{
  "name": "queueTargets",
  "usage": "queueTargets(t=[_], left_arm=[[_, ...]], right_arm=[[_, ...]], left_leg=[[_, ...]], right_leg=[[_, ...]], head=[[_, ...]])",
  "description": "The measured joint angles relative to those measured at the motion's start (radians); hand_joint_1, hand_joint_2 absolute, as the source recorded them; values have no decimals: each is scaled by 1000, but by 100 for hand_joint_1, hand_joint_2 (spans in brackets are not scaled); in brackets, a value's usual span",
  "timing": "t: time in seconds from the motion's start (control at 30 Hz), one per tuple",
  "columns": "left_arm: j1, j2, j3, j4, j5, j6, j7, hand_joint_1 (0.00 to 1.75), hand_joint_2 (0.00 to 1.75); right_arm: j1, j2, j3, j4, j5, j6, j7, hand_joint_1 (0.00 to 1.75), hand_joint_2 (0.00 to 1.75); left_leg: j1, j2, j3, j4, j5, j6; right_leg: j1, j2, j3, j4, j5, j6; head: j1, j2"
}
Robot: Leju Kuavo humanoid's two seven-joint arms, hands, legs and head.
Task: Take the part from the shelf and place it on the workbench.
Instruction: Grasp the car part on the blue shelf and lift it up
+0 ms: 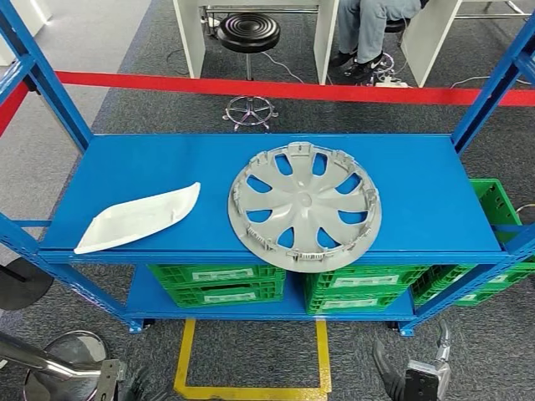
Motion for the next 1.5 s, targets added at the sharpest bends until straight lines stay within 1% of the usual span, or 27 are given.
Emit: queueTargets(t=[0.13,0.33,0.43,0.6,0.8,1.0,1.23,1.5], left_arm=[[-7,0,14,0,7,-16,-10,0,175],[-17,1,28,0,13,-40,-13,0,175],[-21,2,30,0,12,-50,-14,0,175],[-26,5,31,0,2,-63,-13,0,175],[-34,8,34,0,-8,-77,-9,0,175],[-41,10,39,0,-20,-86,-2,0,175],[-53,10,39,0,-44,-96,10,0,175],[-75,6,22,0,-87,-109,24,0,175]], right_arm=[[41,1,12,-97,105,-13,-10,0,175],[92,1,43,-199,307,-29,-9,0,175],[110,-6,63,-227,412,-34,15,0,175],[128,-43,110,-256,574,-40,86,0,175],[139,-117,186,-279,759,-47,194,0,175],[118,-208,290,-285,879,-50,335,0,175],[52,-319,414,-274,986,-51,510,0,175],[-57,-437,540,-207,1084,-40,706,0,175]], left_leg=[[0,0,0,0,0,0],[0,0,0,0,0,0],[0,0,0,0,0,0],[0,0,0,0,0,0],[0,0,0,0,0,0],[0,0,0,0,0,0],[0,0,0,0,0,0],[0,0,0,0,0,0]], right_leg=[[0,0,0,0,0,0],[0,0,0,0,0,0],[0,0,0,0,0,0],[0,0,0,0,0,0],[0,0,0,0,0,0],[0,0,0,0,0,0],[0,0,0,0,0,0],[0,0,0,0,0,0]], head=[[0,0],[0,0],[0,0],[0,0],[0,0],[0,0],[0,0],[0,0]])
